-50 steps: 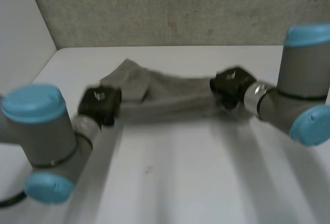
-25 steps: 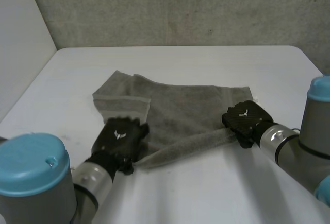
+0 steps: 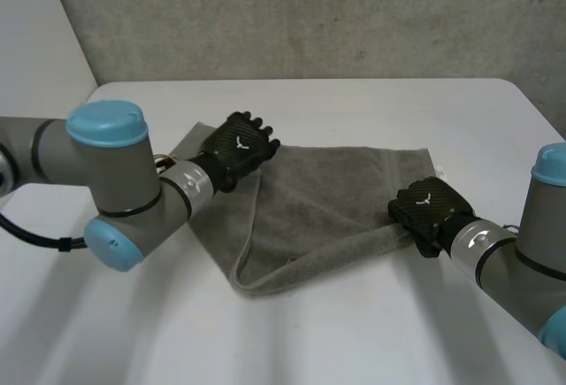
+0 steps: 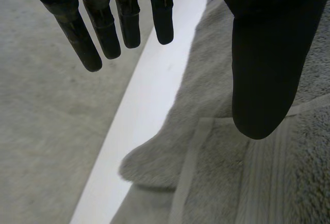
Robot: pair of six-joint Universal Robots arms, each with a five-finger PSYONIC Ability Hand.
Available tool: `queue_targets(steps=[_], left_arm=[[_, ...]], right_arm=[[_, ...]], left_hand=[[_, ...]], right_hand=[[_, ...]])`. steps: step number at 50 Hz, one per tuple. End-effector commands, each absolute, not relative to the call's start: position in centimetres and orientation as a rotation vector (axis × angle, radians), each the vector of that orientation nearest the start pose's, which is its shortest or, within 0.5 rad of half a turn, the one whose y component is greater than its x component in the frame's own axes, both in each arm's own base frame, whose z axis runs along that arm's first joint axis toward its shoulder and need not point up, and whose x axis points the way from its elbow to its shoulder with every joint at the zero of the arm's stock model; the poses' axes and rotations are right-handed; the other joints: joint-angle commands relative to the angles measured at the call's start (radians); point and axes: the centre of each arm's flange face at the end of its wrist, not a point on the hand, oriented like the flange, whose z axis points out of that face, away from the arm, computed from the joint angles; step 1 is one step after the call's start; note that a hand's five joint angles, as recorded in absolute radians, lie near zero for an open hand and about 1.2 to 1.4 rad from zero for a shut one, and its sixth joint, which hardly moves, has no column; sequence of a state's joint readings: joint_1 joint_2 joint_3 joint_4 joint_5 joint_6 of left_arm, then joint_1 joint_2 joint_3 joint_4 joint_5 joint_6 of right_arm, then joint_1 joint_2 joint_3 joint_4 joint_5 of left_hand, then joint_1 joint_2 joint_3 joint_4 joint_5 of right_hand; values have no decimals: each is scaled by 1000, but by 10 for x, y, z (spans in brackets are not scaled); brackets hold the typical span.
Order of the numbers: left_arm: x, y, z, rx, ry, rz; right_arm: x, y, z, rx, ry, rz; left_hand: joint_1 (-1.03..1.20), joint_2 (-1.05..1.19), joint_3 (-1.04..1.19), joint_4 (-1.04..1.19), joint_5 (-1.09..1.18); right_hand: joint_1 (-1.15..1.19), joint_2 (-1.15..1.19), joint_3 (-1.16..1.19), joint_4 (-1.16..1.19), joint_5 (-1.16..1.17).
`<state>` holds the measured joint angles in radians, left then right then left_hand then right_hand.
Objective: Fold the towel.
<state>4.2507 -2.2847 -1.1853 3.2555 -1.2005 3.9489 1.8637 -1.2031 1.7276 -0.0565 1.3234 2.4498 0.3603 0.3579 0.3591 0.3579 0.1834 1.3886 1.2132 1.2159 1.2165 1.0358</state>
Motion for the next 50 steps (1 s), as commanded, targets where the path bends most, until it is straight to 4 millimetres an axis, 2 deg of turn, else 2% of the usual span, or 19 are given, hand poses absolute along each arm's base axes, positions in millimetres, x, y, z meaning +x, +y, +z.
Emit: queue_targets(steps=[1, 5, 13, 24, 31, 41, 50], left_arm=[[-350, -313, 142, 1914, 1788, -2045], [-351, -321, 127, 1926, 1820, -2020], [-344, -328, 115, 1924, 1892, -1957], [-331, -336, 111, 1938, 1847, -1889], [-321, -336, 109, 1959, 1892, -1809], [-316, -338, 110, 1945, 1909, -1794], [-302, -344, 130, 1866, 1914, -1787]], right_arm=[[238, -257, 153, -1434, 2244, -1667], [238, -257, 151, -1435, 2247, -1658], [237, -261, 149, -1430, 2256, -1657], [230, -268, 146, -1429, 2287, -1659], [230, -268, 144, -1438, 2289, -1652], [229, -269, 139, -1440, 2301, -1631], [230, -269, 138, -1459, 2299, -1630]], left_hand=[[140, 143, 142, 143, 143], [220, 222, 221, 223, 222], [273, 275, 274, 275, 275], [273, 275, 274, 275, 275], [364, 366, 365, 367, 366], [358, 361, 359, 361, 360], [344, 346, 345, 346, 346]], right_hand=[[8, 183, 180, 180, 186], [8, 183, 180, 180, 186], [8, 183, 180, 180, 186], [8, 183, 180, 180, 186], [8, 183, 180, 180, 186], [8, 183, 180, 180, 186], [8, 183, 180, 180, 186]])
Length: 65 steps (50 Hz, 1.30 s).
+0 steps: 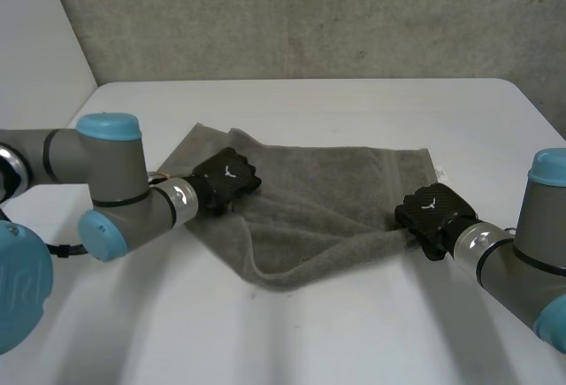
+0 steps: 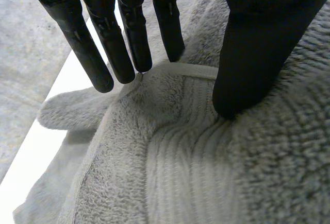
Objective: Fold the towel.
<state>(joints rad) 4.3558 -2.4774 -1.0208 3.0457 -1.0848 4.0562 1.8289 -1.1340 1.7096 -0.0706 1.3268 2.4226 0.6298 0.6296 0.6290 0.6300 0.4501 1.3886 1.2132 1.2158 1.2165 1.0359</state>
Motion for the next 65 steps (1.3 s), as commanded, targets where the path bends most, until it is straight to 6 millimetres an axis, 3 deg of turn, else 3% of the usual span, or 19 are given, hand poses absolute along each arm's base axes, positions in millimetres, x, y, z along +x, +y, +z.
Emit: queue_targets(steps=[1, 9, 23, 38, 47, 50, 52, 53, 56, 58, 59, 61, 62, 64, 65], left_arm=[[-300, -343, 133, -1775, -1836, 1704], [-296, -333, 144, -1764, -1864, 1655], [-294, -329, 144, -1778, -1875, 1621], [-292, -325, 132, -1779, -1900, 1571], [-291, -323, 126, -1778, -1913, 1544], [-291, -321, 126, -1778, -1919, 1534], [-289, -320, 127, -1776, -1923, 1533], [-289, -320, 127, -1776, -1923, 1533], [-287, -318, 134, -1774, -1925, 1542], [-286, -315, 157, -1775, -1899, 1609], [-286, -315, 157, -1775, -1899, 1609], [-284, -309, 190, -1755, -1863, 1710], [-284, -309, 191, -1754, -1863, 1710], [-281, -300, 228, -1731, -1806, 1833], [-281, -300, 228, -1731, -1806, 1833]], right_arm=[[230, -269, 138, -1459, 2299, -1630], [230, -269, 135, -1462, 2303, -1619], [230, -269, 133, -1463, 2308, -1611], [229, -268, 130, -1510, 2307, -1604], [229, -270, 132, -1508, 2309, -1614], [229, -271, 133, -1506, 2309, -1618], [228, -274, 136, -1493, 2310, -1636], [228, -274, 136, -1493, 2310, -1636], [227, -279, 144, -1476, 2307, -1677], [230, -284, 158, -1461, 2281, -1736], [230, -284, 158, -1461, 2281, -1736], [231, -287, 184, -1434, 2241, -1829], [231, -287, 184, -1434, 2240, -1829], [232, -287, 219, -1389, 2200, -1912], [232, -287, 220, -1389, 2200, -1913]], left_hand=[[62, 63, 63, 62, 67], [6, 7, 7, 6, 12], [-11, -11, -10, -11, -6], [48, 48, 48, 47, 53], [359, 359, 360, 359, 364], [529, 529, 530, 529, 534], [766, 766, 767, 765, 771], [766, 767, 767, 766, 772], [766, 767, 767, 766, 772], [766, 767, 767, 766, 772], [766, 767, 767, 766, 772], [766, 767, 767, 766, 772], [766, 767, 767, 766, 772], [766, 767, 767, 766, 772], [766, 767, 767, 766, 772]], right_hand=[[8, 183, 180, 180, 186], [8, 183, 180, 180, 186], [8, 183, 180, 180, 186], [8, 183, 180, 180, 186], [8, 183, 180, 180, 186], [8, 183, 180, 180, 186], [8, 183, 180, 180, 186], [8, 183, 180, 180, 186], [8, 183, 180, 180, 186], [8, 183, 180, 180, 186], [8, 183, 180, 180, 186], [8, 183, 180, 180, 186], [8, 183, 180, 180, 186], [8, 183, 180, 180, 186], [8, 183, 180, 180, 186]])
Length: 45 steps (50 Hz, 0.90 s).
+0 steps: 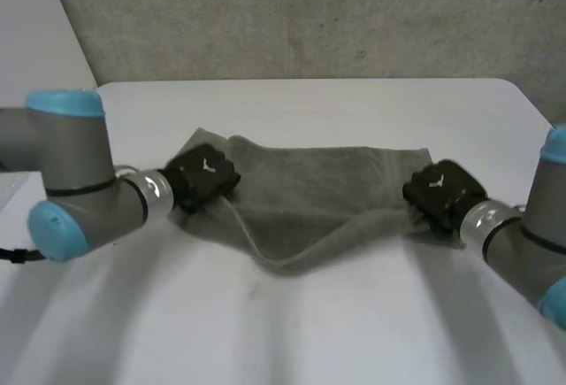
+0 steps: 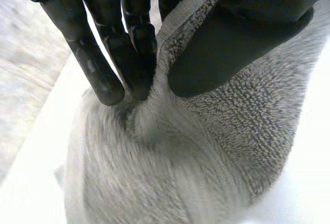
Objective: Fold the towel.
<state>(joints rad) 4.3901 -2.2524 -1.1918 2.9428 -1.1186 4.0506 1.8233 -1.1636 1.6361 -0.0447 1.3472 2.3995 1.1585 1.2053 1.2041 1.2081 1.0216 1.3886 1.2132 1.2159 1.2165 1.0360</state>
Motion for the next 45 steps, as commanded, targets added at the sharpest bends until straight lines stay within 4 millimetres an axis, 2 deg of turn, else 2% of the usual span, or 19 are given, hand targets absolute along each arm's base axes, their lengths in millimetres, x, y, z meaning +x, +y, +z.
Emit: queue_targets(steps=[1, 4, 5, 7, 8, 10, 15, 19, 22, 25, 27, 31, 34, 38, 40, 41, 43, 44, 45], left_arm=[[-280, -295, 246, 1741, 1824, -1933], [-276, -287, 284, 1633, 1805, -2054], [-276, -287, 284, 1633, 1805, -2055], [-269, -275, 329, 1472, 1785, -2202], [-268, -275, 329, 1471, 1785, -2203], [-255, -266, 372, 1276, 1763, -2339], [-234, -259, 414, 992, 1778, -2478], [-227, -259, 417, 899, 1861, -2503], [-226, -260, 399, 899, 2019, -2420], [-231, -267, 362, 945, 2230, -2246], [-238, -276, 321, 997, 2429, -2057], [-242, -286, 287, 1029, 2563, -1910], [-248, -308, 258, 1051, 2617, -1834], [-255, -336, 265, 1024, 2516, -1956], [-261, -360, 293, 991, 2343, -2155], [-261, -360, 293, 991, 2342, -2156], [-265, -378, 340, 919, 2047, -2424], [-265, -378, 341, 919, 2045, -2425], [-264, -383, 362, 857, 1913, -2529]], right_arm=[[231, -286, 241, -1355, 2180, -1953], [230, -284, 290, -1267, 2121, -2044], [230, -284, 290, -1266, 2121, -2045], [228, -278, 345, -1178, 2032, -2164], [228, -278, 345, -1177, 2031, -2164], [226, -268, 390, -1134, 1955, -2258], [221, -252, 435, -1121, 1918, -2310], [219, -254, 434, -1144, 1991, -2221], [221, -269, 409, -1183, 2117, -2042], [228, -276, 377, -1258, 2206, -1838], [234, -282, 345, -1349, 2253, -1684], [241, -295, 315, -1417, 2273, -1587], [253, -325, 284, -1410, 2267, -1603], [262, -347, 283, -1359, 2207, -1752], [267, -373, 306, -1221, 2083, -2030], [267, -373, 306, -1220, 2082, -2031], [266, -391, 349, -987, 1885, -2341], [266, -391, 349, -986, 1884, -2342], [261, -396, 373, -863, 1782, -2470]], left_hand=[[238, 191, 192, 188, 200], [238, 191, 192, 188, 200], [238, 191, 192, 188, 200], [238, 191, 192, 188, 200], [238, 191, 192, 188, 200], [238, 191, 192, 188, 200], [238, 191, 192, 188, 200], [238, 191, 192, 188, 200], [238, 191, 192, 188, 200], [238, 191, 192, 188, 200], [238, 191, 192, 188, 200], [238, 191, 192, 188, 200], [238, 191, 192, 188, 200], [238, 191, 192, 188, 200], [238, 191, 192, 188, 200], [238, 191, 192, 188, 200], [238, 191, 192, 188, 200], [238, 191, 192, 188, 200], [238, 191, 192, 188, 200]], right_hand=[[8, 183, 180, 180, 186], [8, 183, 180, 180, 186], [8, 183, 180, 180, 186], [8, 183, 180, 180, 186], [8, 183, 180, 180, 186], [8, 183, 180, 180, 186], [8, 183, 180, 180, 186], [8, 183, 180, 180, 186], [8, 183, 180, 180, 186], [8, 183, 180, 180, 186], [8, 183, 180, 180, 186], [8, 183, 180, 180, 186], [8, 183, 180, 180, 186], [8, 183, 180, 180, 186], [8, 183, 180, 180, 186], [8, 183, 180, 180, 186], [8, 183, 180, 180, 186], [8, 183, 180, 180, 186], [8, 183, 180, 180, 186]])
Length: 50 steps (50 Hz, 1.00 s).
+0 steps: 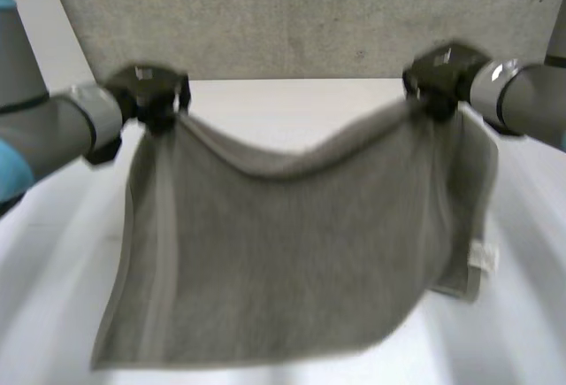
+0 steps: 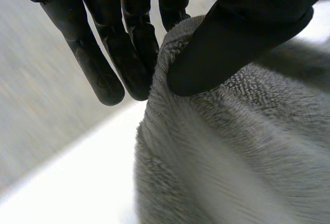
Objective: Fold the towel.
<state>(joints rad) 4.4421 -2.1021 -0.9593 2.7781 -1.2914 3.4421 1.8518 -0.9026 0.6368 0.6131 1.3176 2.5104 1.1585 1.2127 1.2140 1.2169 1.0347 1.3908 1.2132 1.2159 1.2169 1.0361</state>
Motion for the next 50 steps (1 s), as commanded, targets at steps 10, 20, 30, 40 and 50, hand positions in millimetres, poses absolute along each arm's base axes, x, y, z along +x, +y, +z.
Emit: queue_targets(steps=[10, 20, 30, 40, 50], left_arm=[[-242, -373, 446, 398, 1505, -2852], [-245, -371, 339, 554, 1979, -2575], [-243, -353, 202, 714, 2359, -2173], [-231, -318, 135, 915, 2450, -1844], [-230, -293, 168, 928, 2373, -1933]], right_arm=[[244, -365, 463, -528, 1412, -2742], [263, -363, 356, -930, 1877, -2243], [265, -367, 226, -1129, 2192, -1835], [260, -349, 139, -1191, 2352, -1533], [248, -319, 176, -1178, 2308, -1583]], left_hand=[[238, 184, 182, 179, 187], [238, 184, 182, 179, 187], [238, 184, 182, 179, 187], [238, 184, 182, 179, 187], [238, 184, 182, 179, 187]], right_hand=[[5, 183, 180, 179, 186], [5, 183, 180, 179, 186], [5, 183, 180, 179, 186], [5, 183, 180, 179, 186], [-374, -197, -199, -200, -194]])
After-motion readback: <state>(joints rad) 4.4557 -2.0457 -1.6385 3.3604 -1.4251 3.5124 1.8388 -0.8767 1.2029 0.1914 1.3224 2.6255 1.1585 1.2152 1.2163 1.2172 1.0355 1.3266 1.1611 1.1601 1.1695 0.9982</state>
